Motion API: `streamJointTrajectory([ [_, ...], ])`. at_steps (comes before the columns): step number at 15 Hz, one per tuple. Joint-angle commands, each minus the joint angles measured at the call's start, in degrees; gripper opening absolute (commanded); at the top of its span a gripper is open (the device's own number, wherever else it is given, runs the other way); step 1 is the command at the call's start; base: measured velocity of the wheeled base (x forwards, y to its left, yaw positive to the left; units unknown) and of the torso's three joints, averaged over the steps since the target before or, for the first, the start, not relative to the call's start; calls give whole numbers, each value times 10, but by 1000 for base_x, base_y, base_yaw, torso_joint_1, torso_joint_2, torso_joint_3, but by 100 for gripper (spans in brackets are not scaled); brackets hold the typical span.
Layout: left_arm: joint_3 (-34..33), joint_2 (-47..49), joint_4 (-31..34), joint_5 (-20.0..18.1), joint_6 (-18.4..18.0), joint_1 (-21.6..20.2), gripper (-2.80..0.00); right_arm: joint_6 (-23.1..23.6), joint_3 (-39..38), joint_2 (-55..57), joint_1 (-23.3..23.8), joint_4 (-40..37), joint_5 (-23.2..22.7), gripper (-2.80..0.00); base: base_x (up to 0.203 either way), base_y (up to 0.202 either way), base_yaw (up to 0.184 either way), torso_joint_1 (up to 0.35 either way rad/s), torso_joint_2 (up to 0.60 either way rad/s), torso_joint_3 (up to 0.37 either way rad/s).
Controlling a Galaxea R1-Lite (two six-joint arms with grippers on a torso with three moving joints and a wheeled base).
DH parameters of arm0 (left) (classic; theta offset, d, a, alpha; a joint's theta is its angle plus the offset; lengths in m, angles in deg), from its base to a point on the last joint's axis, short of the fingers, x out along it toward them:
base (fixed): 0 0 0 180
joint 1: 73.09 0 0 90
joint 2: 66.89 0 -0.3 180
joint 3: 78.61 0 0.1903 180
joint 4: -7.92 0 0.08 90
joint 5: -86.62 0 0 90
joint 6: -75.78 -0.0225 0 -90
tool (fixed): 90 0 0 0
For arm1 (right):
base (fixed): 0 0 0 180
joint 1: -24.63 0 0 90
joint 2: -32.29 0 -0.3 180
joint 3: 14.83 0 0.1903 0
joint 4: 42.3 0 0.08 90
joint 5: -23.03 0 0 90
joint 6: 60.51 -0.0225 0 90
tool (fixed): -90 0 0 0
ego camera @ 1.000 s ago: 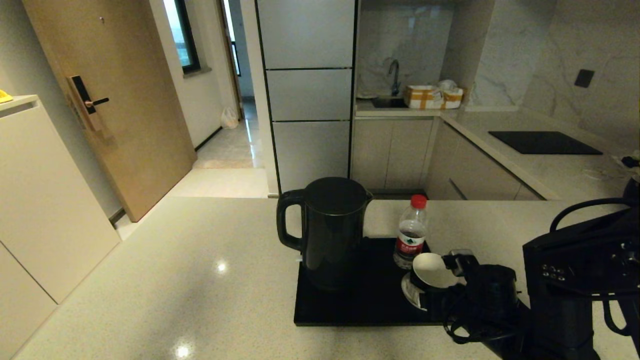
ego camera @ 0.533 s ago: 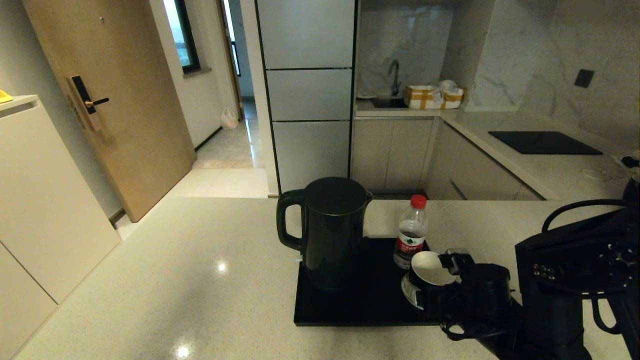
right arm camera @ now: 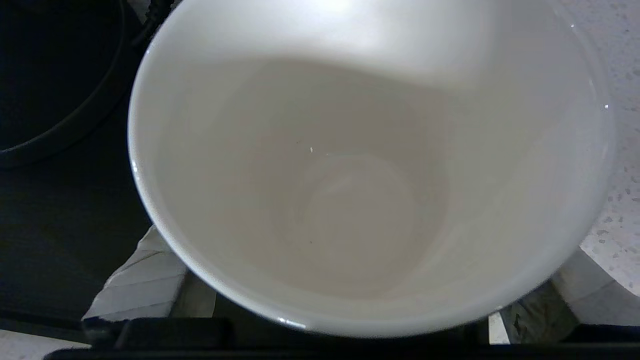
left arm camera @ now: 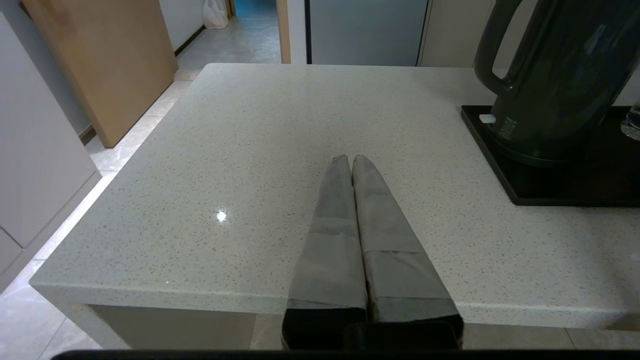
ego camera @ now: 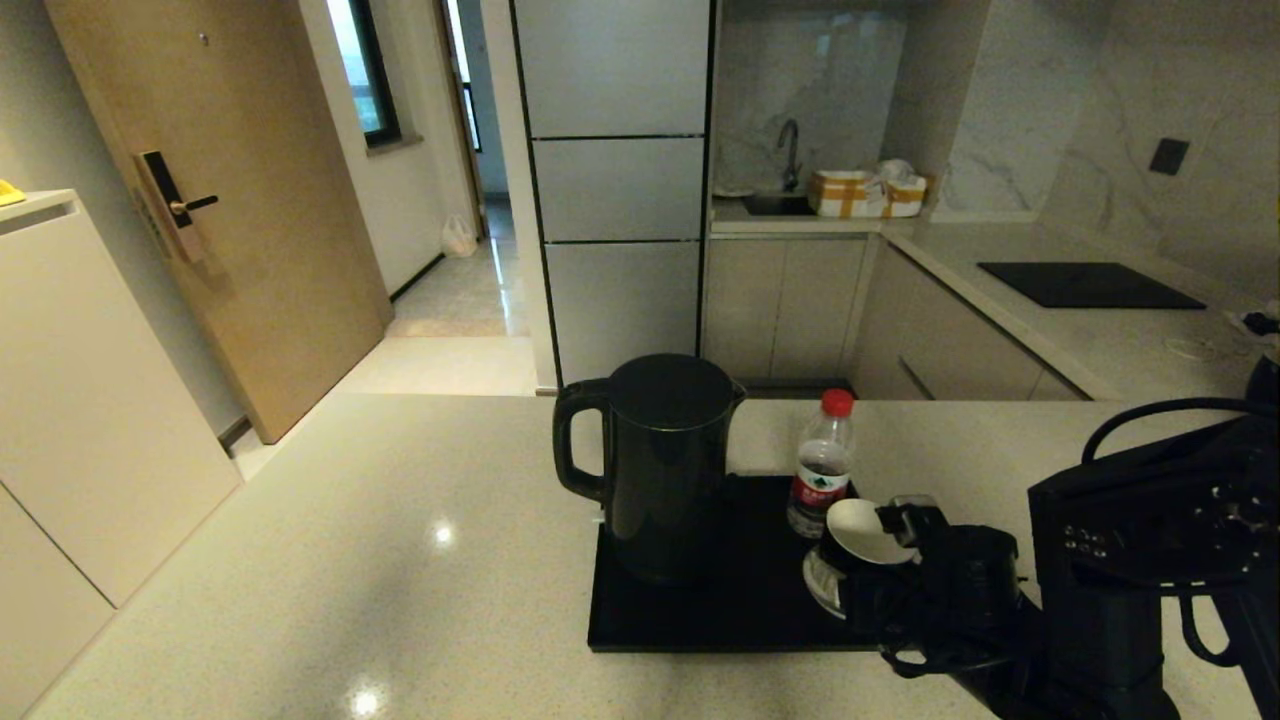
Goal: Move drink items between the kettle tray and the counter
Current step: Pick up the tea cup
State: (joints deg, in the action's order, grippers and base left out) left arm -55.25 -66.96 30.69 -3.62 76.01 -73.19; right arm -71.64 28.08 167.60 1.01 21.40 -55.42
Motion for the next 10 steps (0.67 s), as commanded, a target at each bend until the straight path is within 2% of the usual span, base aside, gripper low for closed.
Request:
streamJointTrajectory([
  [1,0,1,0,0,0,-1,-280,-1,-4,-4,0,6,0,-280,0,0,0,0,0,0],
  [4,0,0,0,0,0,0,-280,-2,-12,-11,0,6,0,-280,0,0,0,0,0,0],
  [10,0,1,0,0,0,-1,-280,-1,-60,-112,12,5,2,-280,0,0,0,0,0,0],
])
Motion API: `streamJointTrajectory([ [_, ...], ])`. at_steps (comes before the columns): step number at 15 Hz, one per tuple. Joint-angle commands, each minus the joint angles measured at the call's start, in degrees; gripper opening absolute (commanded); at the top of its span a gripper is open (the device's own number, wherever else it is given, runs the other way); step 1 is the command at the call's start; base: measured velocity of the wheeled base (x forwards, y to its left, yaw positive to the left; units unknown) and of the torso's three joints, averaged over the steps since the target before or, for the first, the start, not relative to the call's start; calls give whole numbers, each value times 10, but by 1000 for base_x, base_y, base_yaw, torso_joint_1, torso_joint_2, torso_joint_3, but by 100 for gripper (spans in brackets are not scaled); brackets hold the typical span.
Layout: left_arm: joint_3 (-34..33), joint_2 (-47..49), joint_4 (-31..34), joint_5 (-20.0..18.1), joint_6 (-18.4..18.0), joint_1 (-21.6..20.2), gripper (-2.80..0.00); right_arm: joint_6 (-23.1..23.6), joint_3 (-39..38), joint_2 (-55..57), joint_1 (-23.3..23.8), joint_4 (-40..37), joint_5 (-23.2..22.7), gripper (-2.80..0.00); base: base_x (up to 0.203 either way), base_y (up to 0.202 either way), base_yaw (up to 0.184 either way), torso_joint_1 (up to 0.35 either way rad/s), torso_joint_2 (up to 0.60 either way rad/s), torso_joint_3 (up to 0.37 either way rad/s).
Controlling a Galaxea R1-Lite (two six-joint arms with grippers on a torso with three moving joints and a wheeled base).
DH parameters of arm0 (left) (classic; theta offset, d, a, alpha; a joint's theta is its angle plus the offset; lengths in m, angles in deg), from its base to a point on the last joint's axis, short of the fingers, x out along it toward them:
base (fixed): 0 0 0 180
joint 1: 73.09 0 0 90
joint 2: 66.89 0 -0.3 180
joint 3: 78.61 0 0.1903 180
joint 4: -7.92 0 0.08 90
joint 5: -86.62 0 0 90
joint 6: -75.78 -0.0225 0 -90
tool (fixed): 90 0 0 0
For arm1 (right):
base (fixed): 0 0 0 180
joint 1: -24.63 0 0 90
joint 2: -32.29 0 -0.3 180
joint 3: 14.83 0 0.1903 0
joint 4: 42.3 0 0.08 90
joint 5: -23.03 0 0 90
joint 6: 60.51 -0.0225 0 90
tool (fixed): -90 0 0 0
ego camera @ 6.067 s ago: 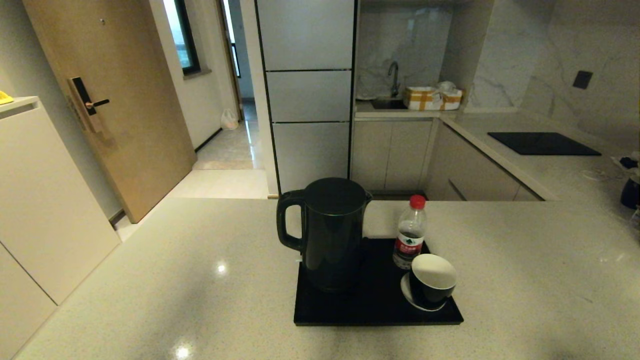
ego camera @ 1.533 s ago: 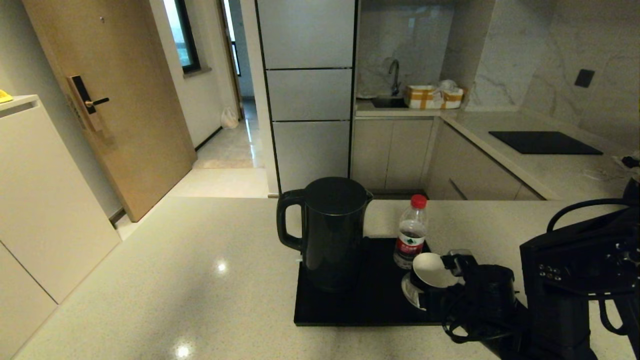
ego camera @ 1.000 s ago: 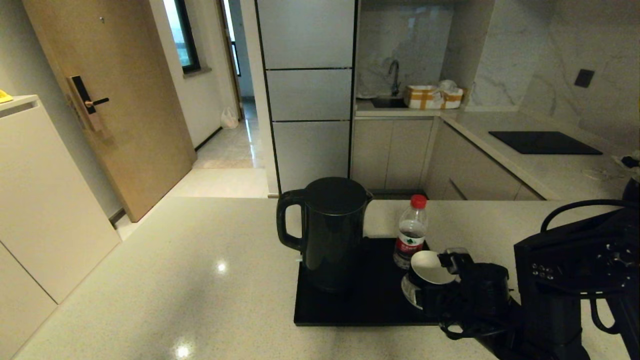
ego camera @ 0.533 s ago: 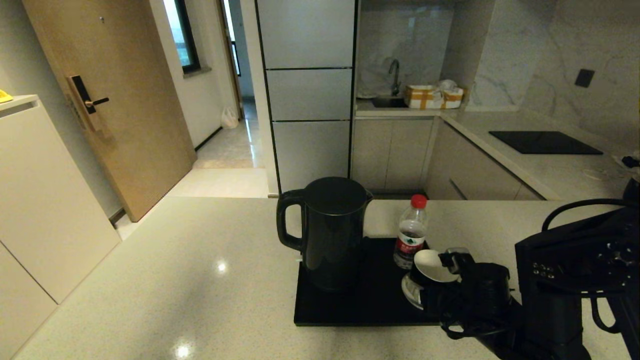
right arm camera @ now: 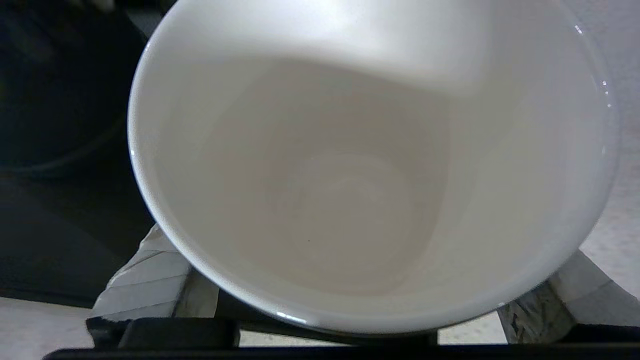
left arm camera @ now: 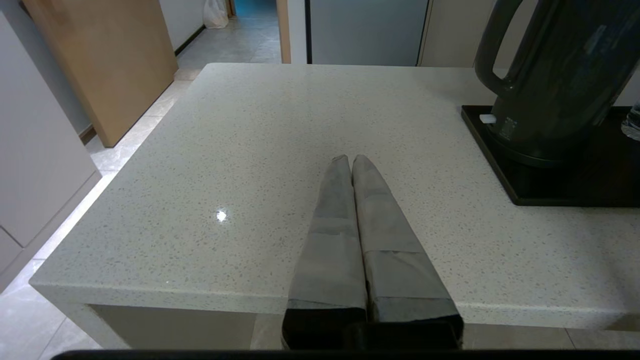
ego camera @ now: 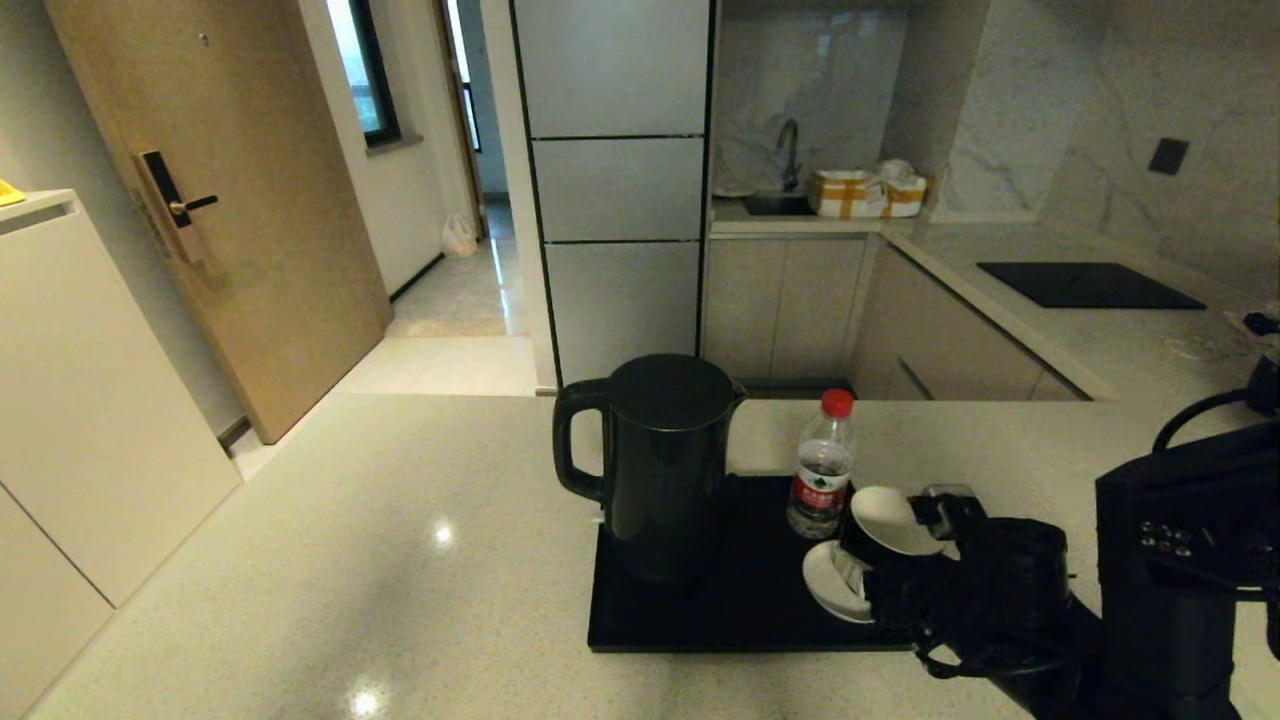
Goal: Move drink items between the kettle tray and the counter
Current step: Pick up the tea cup, then place it on the right
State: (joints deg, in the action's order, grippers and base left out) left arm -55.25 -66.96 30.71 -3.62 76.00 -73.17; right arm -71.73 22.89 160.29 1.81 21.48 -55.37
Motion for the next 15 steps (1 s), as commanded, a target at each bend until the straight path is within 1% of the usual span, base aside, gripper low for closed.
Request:
streamJointTrajectory([
  [1,0,1,0,0,0,-1,-280,1,-10,-67,13,-2,6,-280,0,0,0,0,0,0],
  [4,0,1,0,0,0,-1,-280,3,5,-96,70,-42,20,-280,0,0,0,0,0,0],
  [5,0,0,0,0,0,0,-280,3,17,-94,108,-52,20,-280,0,0,0,0,0,0],
  [6,0,0,0,0,0,0,-280,3,30,-90,136,-61,20,-280,0,0,0,0,0,0],
  [7,0,0,0,0,0,-1,-280,3,37,-85,147,-68,20,-280,0,0,0,0,0,0],
  [8,0,0,0,0,0,0,-280,3,39,-76,173,-68,20,-280,0,0,0,0,0,0],
  [9,0,1,0,0,0,0,-280,4,42,-66,214,-68,20,-280,0,0,0,0,0,0],
  [11,0,0,0,1,0,0,-280,8,42,-47,275,-68,20,-280,0,0,0,0,0,0],
  [12,0,0,0,0,0,0,-280,12,39,-32,297,-67,20,-280,0,0,0,0,0,0],
  [13,0,0,0,0,0,-1,-280,12,31,-28,308,-67,20,-280,0,0,0,0,0,0],
  [15,0,0,0,1,0,0,-280,12,18,-24,311,-54,20,-280,0,0,0,0,0,0],
])
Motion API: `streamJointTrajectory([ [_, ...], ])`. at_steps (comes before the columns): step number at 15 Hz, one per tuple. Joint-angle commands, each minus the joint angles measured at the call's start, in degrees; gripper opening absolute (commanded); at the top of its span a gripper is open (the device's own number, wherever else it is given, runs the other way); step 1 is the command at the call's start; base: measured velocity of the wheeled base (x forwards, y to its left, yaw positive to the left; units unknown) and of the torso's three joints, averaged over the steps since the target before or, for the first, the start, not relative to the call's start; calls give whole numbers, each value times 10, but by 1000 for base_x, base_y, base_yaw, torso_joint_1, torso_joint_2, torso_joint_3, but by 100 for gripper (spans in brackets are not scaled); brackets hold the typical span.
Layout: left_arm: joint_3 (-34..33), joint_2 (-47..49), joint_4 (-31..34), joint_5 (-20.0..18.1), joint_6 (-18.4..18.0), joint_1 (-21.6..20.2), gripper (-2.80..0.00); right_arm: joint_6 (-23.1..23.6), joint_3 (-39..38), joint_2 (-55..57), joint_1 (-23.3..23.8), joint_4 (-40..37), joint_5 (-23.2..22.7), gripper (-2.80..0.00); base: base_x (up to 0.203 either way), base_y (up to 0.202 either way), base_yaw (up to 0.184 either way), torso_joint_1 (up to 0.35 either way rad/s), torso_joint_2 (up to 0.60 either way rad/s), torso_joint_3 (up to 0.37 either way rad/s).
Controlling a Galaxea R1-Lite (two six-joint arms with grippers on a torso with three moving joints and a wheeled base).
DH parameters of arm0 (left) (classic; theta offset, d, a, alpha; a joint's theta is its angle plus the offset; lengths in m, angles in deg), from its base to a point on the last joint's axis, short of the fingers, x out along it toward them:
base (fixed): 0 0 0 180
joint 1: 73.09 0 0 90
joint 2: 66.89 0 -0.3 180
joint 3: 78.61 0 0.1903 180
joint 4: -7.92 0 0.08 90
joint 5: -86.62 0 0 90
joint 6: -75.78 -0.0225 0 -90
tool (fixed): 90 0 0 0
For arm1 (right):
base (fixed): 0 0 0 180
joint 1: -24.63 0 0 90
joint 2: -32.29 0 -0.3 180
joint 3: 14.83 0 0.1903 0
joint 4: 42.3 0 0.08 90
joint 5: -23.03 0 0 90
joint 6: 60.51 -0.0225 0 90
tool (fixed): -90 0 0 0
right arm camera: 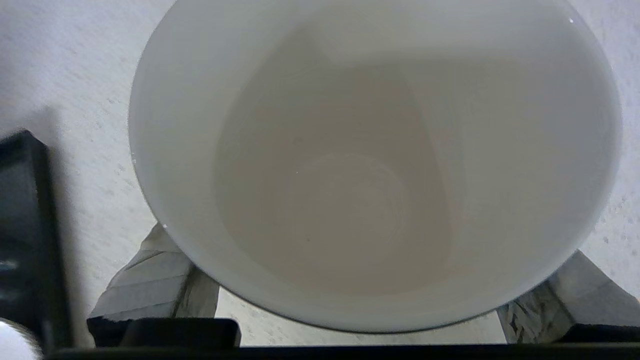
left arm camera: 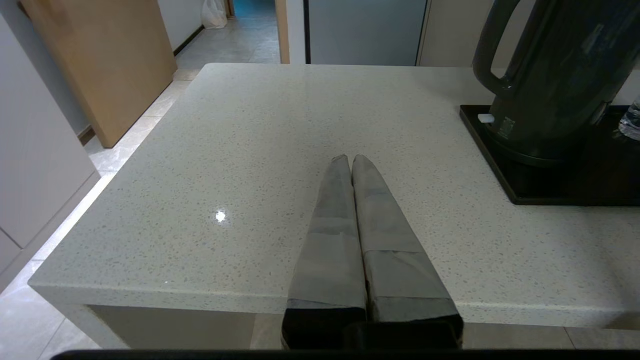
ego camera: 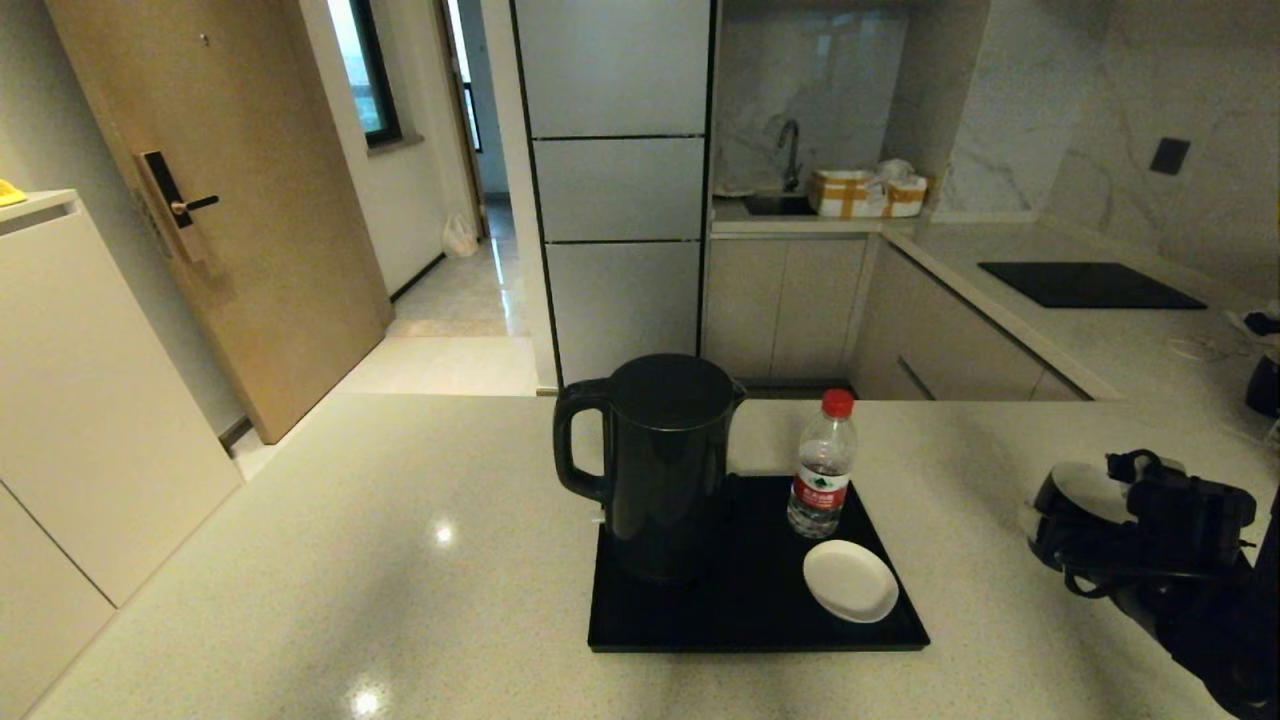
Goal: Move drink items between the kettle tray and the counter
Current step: Place it on the right
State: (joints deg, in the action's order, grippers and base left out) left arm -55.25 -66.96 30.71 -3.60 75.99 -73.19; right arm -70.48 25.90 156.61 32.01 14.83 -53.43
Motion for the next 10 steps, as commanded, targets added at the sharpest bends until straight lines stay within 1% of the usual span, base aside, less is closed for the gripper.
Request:
streamJointTrajectory([
  [1,0,1,0,0,1,-1,-280,0,-35,23,16,32,1,-280,0,0,0,0,0,0],
  [3,0,1,0,0,1,0,-280,-1,-43,58,34,57,10,-280,0,0,0,0,0,0],
  [6,0,1,0,0,1,-1,-280,-1,-59,80,40,72,18,-280,0,0,0,0,0,0],
  [7,0,1,0,0,1,0,-280,-4,-70,80,27,72,16,-280,0,0,0,0,0,0],
  [9,0,0,0,0,1,0,-280,-7,-85,77,-45,72,17,-280,0,0,0,0,0,0],
  [10,0,1,0,0,1,0,-280,-8,-85,77,-71,72,19,-280,0,0,0,0,0,0],
])
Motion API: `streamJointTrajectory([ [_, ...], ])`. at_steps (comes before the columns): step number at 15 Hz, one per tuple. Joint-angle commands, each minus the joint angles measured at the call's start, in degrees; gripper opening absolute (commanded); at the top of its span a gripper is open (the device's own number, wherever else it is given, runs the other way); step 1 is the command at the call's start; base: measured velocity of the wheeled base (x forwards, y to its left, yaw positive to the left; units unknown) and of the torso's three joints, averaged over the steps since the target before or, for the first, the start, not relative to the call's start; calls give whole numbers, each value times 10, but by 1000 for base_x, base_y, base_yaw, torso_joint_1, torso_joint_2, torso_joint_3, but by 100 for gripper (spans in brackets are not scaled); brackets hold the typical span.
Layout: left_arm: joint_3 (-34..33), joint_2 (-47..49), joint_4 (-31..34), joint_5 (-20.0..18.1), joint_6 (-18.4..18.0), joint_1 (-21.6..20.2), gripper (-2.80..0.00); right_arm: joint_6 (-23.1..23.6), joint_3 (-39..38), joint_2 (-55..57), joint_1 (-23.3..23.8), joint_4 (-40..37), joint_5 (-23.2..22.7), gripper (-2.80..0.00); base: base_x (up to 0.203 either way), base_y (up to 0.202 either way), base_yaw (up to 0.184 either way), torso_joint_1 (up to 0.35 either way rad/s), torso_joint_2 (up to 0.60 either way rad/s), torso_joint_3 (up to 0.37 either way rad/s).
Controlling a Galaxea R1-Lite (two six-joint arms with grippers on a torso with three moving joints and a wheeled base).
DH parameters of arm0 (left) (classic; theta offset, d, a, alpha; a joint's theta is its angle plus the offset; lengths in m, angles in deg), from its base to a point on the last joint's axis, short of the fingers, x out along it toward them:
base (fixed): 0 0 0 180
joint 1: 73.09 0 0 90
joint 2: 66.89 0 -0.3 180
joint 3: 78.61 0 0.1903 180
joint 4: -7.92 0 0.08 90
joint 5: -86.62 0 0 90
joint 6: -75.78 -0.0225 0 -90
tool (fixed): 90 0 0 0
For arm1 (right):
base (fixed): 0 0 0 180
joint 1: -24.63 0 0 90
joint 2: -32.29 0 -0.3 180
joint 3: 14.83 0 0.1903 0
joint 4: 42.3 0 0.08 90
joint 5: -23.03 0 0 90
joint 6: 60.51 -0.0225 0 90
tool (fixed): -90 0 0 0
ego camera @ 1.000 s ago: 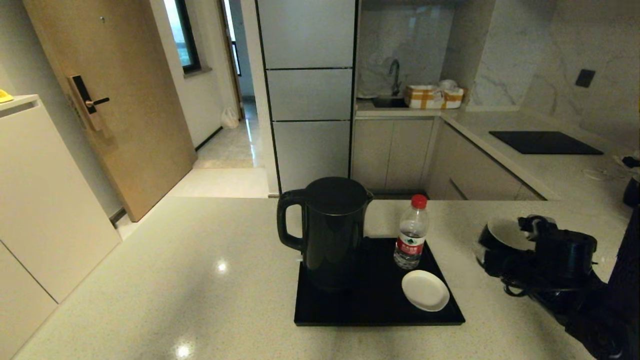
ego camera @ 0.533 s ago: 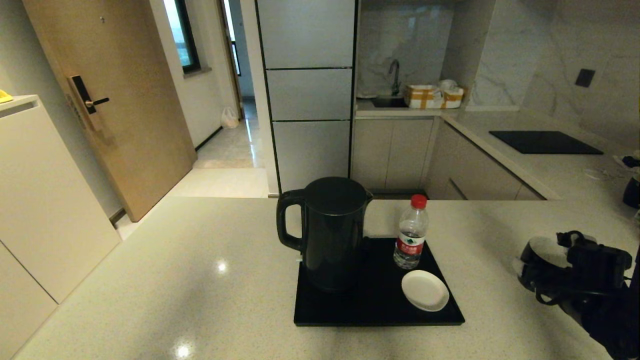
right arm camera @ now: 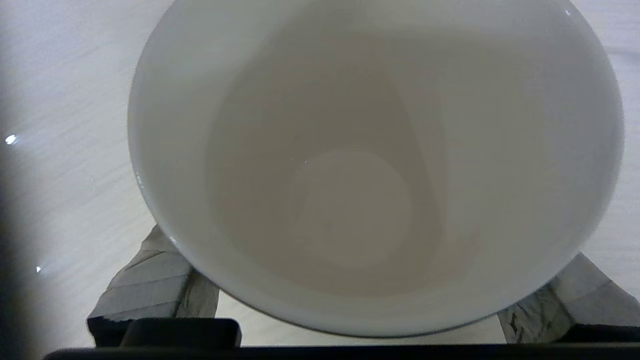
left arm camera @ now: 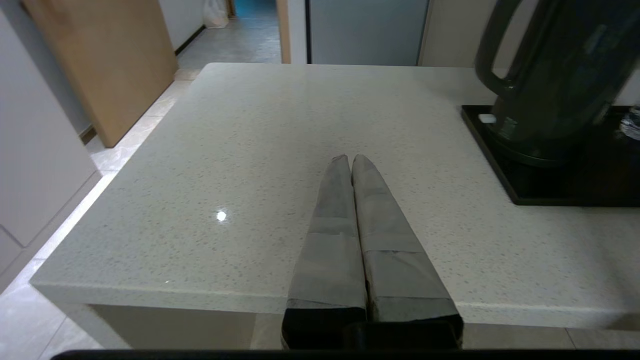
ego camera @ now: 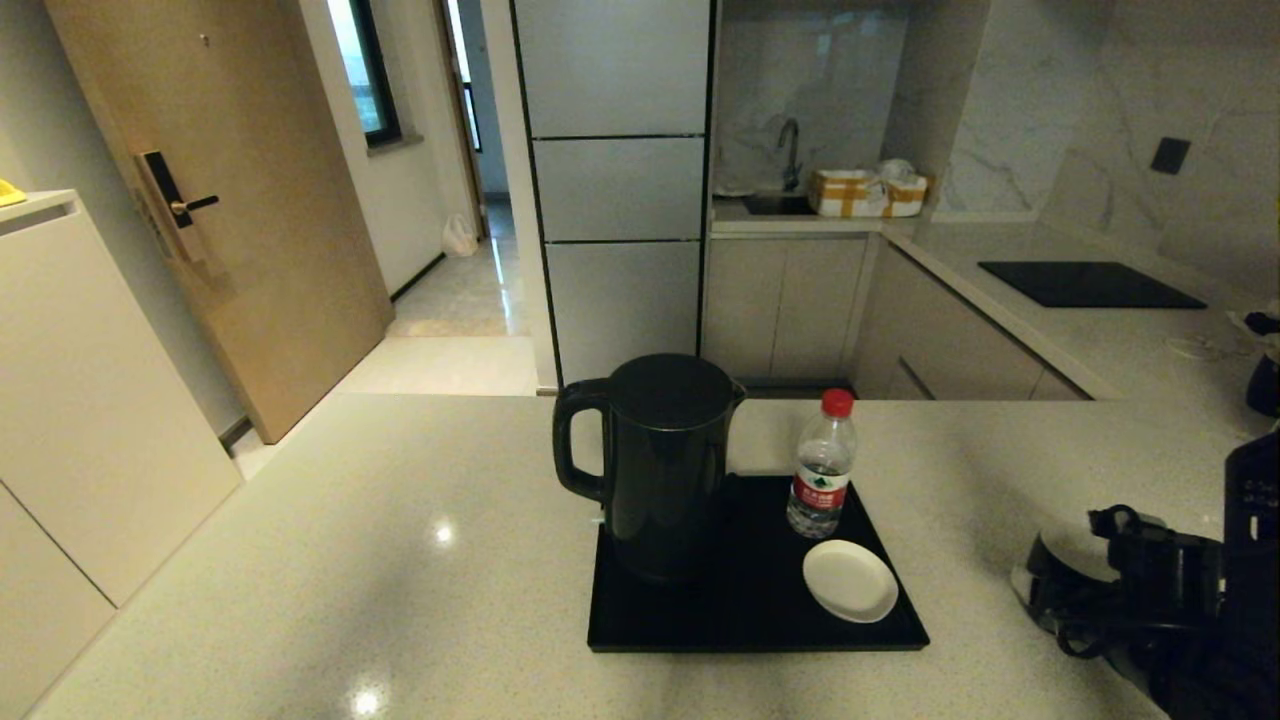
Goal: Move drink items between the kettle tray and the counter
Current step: Place it on the right
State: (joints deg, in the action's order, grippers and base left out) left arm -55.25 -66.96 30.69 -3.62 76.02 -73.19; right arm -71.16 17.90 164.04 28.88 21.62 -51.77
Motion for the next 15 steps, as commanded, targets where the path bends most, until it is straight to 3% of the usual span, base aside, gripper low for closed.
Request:
streamJointTrajectory([
  [1,0,1,0,0,0,-1,-280,-1,-4,2,-50,4,5,-280,0,0,0,0,0,0],
  [4,0,0,0,1,0,-1,-280,-3,5,12,-104,4,29,-280,0,0,0,0,0,0],
  [8,0,0,0,1,0,0,-280,-6,7,39,-104,4,30,-280,0,0,0,0,0,0],
  [9,0,0,0,0,0,0,-280,-7,8,38,-104,4,30,0,0,0,0,0,0,0],
  [15,0,0,0,0,0,0,-280,-21,-15,4,-105,4,18,0,0,0,0,0,0,0],
])
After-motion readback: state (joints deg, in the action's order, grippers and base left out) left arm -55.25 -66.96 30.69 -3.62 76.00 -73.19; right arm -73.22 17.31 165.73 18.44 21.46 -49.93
